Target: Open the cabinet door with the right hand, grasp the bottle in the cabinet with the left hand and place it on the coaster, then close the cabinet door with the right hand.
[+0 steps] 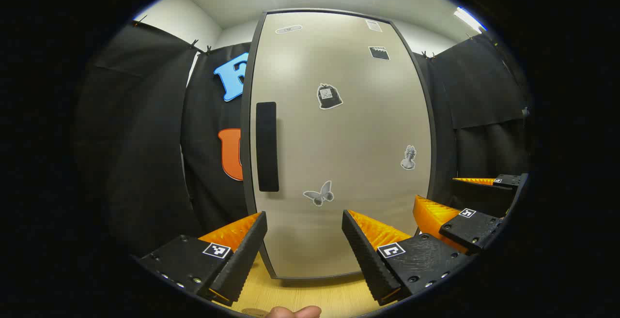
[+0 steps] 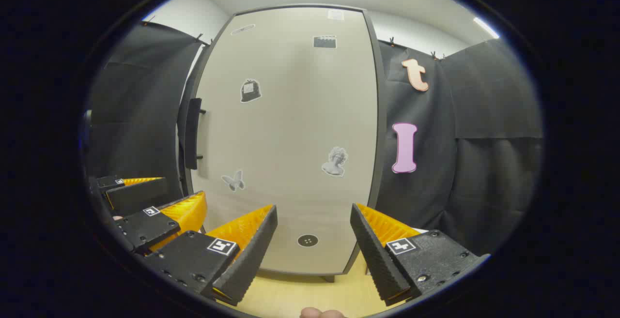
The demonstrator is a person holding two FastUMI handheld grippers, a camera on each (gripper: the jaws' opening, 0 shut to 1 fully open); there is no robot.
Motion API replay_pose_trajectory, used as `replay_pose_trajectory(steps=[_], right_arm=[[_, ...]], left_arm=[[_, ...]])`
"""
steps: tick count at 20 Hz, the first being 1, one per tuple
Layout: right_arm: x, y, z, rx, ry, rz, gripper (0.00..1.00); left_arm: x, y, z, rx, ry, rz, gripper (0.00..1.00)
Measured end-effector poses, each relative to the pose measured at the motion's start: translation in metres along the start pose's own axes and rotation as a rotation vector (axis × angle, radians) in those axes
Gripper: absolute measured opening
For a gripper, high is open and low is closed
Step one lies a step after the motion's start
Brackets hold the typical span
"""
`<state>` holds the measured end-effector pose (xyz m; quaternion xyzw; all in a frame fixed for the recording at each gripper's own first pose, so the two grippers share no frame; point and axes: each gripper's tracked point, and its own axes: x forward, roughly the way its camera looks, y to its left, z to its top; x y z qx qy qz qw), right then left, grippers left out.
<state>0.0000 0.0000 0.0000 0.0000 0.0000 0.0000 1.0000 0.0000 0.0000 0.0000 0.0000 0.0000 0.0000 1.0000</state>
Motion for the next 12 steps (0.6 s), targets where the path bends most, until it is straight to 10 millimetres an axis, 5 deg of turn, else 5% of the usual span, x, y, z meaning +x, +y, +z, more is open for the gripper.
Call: replay_pose_trajectory(steps=[12], right_arm=[[-0.0003,-0.0013,-0.0008,0.008,0.004,0.001,0.98]], left_arm=[[0.0009,0.0058,-0.0056,0.005,0.019,0.021,0.94]])
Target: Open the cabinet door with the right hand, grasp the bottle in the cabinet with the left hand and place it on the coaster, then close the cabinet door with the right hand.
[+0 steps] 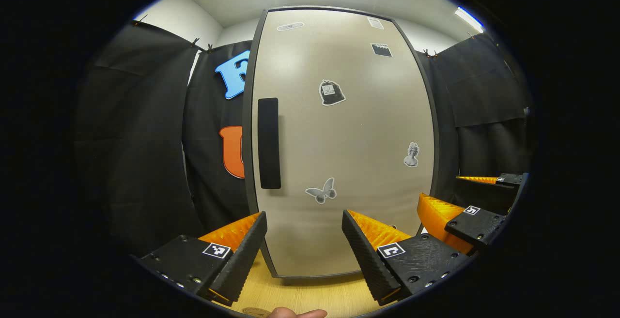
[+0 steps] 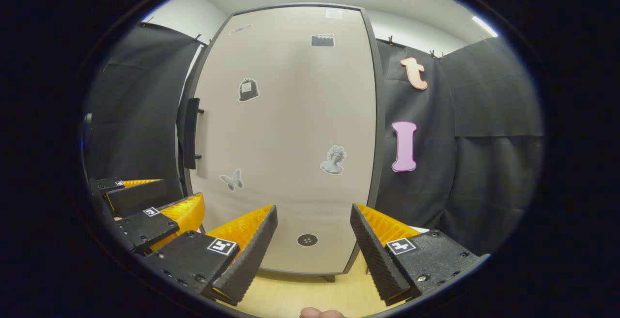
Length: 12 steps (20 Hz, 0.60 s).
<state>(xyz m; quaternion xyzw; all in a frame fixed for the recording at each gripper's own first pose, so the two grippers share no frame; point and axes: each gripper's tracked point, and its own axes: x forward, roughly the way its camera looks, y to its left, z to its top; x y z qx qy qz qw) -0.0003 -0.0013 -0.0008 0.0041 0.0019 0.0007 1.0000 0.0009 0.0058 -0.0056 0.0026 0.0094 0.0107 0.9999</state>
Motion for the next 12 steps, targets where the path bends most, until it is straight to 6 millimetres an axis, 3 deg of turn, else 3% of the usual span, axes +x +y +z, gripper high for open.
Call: replay_pose_trajectory(steps=[12], right_arm=[[0.0055,-0.0055,0.0013,0.010,0.001,-0.017,0.98]], left_arm=[[-0.0072,0.0027,0.0000,-0.006,-0.001,-0.012,0.94]])
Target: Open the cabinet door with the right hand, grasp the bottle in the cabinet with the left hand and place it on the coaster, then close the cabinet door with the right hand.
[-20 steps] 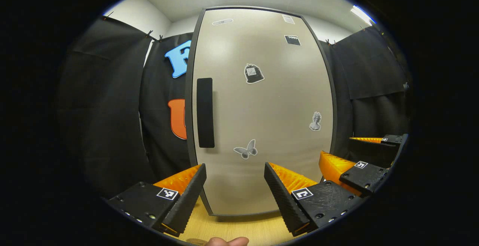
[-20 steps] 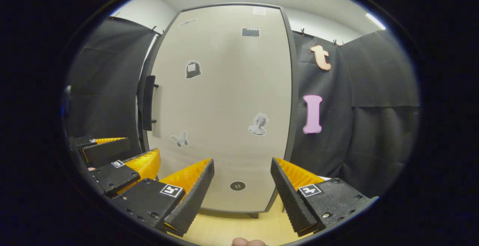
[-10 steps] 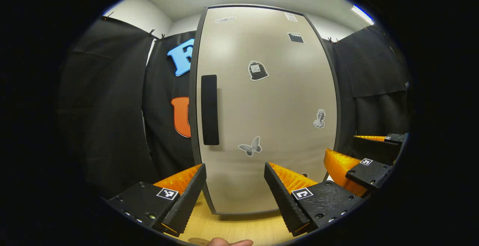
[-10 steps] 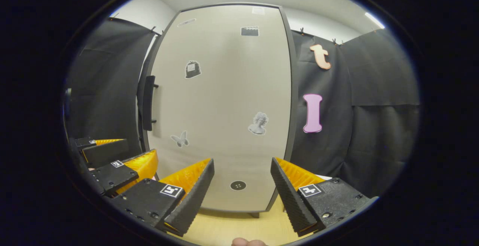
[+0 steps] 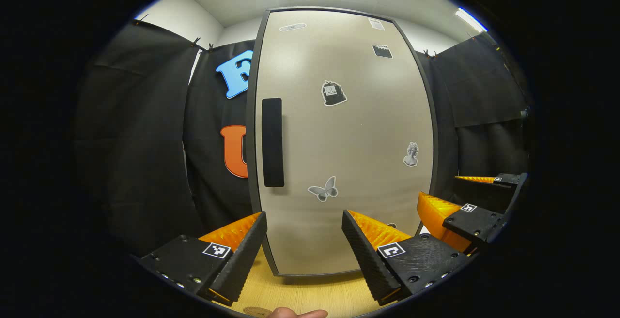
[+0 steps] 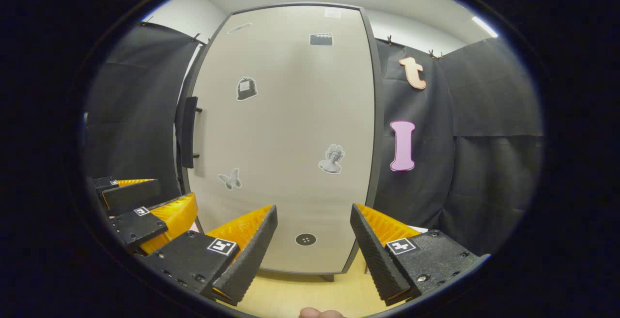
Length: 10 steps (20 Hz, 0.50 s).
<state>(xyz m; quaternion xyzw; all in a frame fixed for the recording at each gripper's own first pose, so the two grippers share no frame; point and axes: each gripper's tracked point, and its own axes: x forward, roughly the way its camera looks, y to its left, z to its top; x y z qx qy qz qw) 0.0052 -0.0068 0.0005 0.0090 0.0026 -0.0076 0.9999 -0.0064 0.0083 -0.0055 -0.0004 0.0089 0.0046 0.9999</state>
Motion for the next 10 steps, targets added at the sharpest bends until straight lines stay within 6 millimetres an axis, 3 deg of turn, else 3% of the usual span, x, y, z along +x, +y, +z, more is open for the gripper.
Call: replay_pose_trajectory(steps=[5,10], right_arm=[[0.025,0.010,0.018,0.001,-0.026,0.018,0.96],[0.051,0.067,0.044,-0.029,-0.074,0.133,0.98]], left_arm=[[-0.011,0.012,0.000,0.010,-0.008,0.003,0.94],[-0.029,0.045,-0.006,0.055,-0.004,0.057,0.94]])
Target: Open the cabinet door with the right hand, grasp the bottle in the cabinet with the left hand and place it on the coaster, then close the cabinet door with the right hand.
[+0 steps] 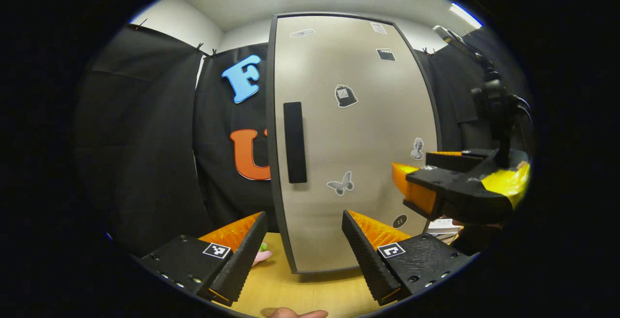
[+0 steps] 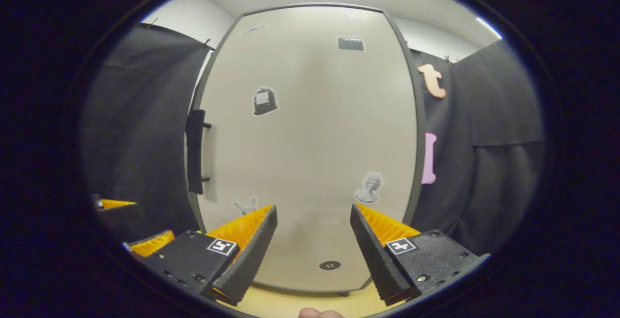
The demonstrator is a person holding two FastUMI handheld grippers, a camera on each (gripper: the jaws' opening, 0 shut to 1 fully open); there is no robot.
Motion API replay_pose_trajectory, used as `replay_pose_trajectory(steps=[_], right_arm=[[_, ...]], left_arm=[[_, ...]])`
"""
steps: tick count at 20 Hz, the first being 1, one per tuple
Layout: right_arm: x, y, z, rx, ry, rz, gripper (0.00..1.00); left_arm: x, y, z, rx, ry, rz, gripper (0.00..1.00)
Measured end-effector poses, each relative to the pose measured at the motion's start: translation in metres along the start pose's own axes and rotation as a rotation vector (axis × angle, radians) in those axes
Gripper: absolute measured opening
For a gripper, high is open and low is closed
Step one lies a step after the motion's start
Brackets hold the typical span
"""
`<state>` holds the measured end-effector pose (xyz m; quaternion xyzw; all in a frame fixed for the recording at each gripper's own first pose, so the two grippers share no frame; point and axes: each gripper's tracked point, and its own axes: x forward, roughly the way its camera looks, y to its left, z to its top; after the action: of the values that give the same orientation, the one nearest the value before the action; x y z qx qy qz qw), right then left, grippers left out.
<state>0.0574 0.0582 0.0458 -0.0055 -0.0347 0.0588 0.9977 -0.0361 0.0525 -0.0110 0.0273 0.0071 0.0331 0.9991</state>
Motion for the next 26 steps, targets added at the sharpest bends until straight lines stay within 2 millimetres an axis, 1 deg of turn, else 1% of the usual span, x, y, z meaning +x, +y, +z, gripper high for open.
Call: replay_pose_trajectory(steps=[2,6,7,9,10,11,13,15,17,19,20,23,24,26], right_arm=[[0.013,0.032,0.012,-0.006,-0.021,0.067,0.98],[0.027,0.100,0.036,-0.016,-0.079,0.200,0.97],[0.030,0.114,0.040,-0.030,-0.088,0.217,0.98],[0.036,0.140,0.039,-0.036,-0.087,0.262,0.98],[0.038,0.151,0.038,-0.034,-0.086,0.282,0.97],[0.042,0.155,0.037,-0.043,-0.082,0.274,0.98],[0.050,0.159,0.030,-0.041,-0.054,0.271,0.99],[0.056,0.166,0.020,0.002,0.012,0.302,0.99],[0.061,0.163,0.027,0.027,0.005,0.292,0.81],[0.061,0.164,0.028,0.002,-0.003,0.297,0.41],[0.061,0.163,0.027,-0.024,0.001,0.299,0.34],[0.061,0.163,0.025,-0.042,0.027,0.316,0.31],[0.060,0.164,0.025,-0.037,0.034,0.324,0.29],[0.057,0.163,0.025,-0.043,0.045,0.335,0.28]], left_arm=[[-0.006,0.019,-0.006,0.000,0.018,0.035,0.96],[-0.027,0.070,-0.020,-0.013,0.050,0.154,0.96],[-0.033,0.081,-0.022,-0.019,0.058,0.187,0.96],[-0.044,0.102,-0.032,-0.032,0.086,0.238,0.96],[-0.054,0.102,-0.037,-0.048,0.100,0.245,0.96],[-0.060,0.103,-0.039,-0.071,0.102,0.247,0.96],[-0.060,0.113,-0.038,-0.106,0.098,0.249,0.97],[-0.056,0.119,-0.039,-0.105,0.084,0.253,0.97],[-0.058,0.117,-0.042,-0.100,0.089,0.241,0.96],[-0.059,0.115,-0.044,-0.103,0.099,0.217,0.96],[-0.060,0.115,-0.045,-0.098,0.101,0.209,0.96],[-0.061,0.113,-0.049,-0.095,0.101,0.183,0.96],[-0.061,0.115,-0.051,-0.095,0.102,0.178,0.96],[-0.058,0.116,-0.051,-0.102,0.098,0.168,0.96]])
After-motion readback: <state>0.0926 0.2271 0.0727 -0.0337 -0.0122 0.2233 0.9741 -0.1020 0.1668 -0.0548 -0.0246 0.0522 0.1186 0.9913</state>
